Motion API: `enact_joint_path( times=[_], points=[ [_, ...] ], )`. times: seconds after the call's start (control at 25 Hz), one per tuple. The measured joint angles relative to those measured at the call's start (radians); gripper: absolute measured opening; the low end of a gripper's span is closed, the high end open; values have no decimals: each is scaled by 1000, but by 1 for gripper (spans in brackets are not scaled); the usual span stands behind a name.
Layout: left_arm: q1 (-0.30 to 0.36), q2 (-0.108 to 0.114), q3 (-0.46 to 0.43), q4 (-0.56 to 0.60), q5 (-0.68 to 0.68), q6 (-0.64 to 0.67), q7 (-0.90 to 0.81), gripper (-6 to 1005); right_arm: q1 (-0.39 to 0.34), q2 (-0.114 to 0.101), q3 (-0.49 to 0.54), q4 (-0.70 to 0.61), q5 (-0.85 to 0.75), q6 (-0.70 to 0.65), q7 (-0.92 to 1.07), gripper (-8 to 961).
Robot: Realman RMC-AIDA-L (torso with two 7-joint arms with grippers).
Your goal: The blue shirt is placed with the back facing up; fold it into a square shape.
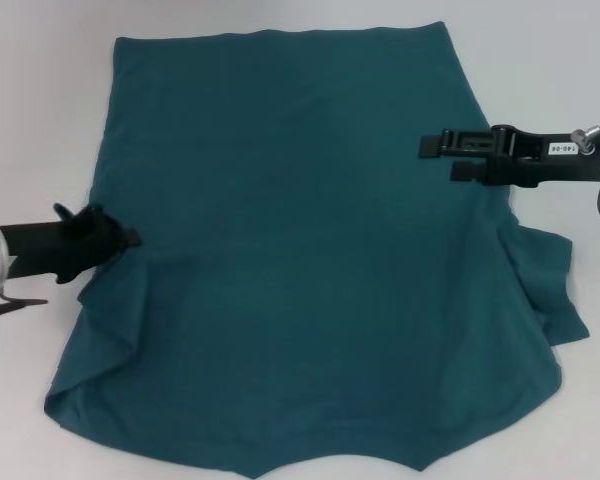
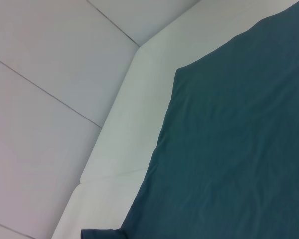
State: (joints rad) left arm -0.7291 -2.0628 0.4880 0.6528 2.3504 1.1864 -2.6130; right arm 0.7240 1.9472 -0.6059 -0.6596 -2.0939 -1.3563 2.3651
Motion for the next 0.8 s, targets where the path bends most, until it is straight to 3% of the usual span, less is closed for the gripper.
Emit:
enact_joint_path(
  times=[0.16, 0.32, 0.6, 0.8],
  points=[
    [-22, -17, 9, -42, -1, -67, -2, 1, 0, 1, 0, 0, 0, 1, 0, 914],
    [-37, -18, 34, -62, -1, -90, 0, 1, 0, 1, 0, 4, 0, 1, 0, 914],
    [-43, -20, 57, -59, -41, -54, 83, 53, 0, -2, 0, 23, 0, 2, -8, 913],
    [-60, -21, 125, -60, -59, -28, 105, 113, 0, -3, 6, 25, 0, 2, -9, 913]
  ],
)
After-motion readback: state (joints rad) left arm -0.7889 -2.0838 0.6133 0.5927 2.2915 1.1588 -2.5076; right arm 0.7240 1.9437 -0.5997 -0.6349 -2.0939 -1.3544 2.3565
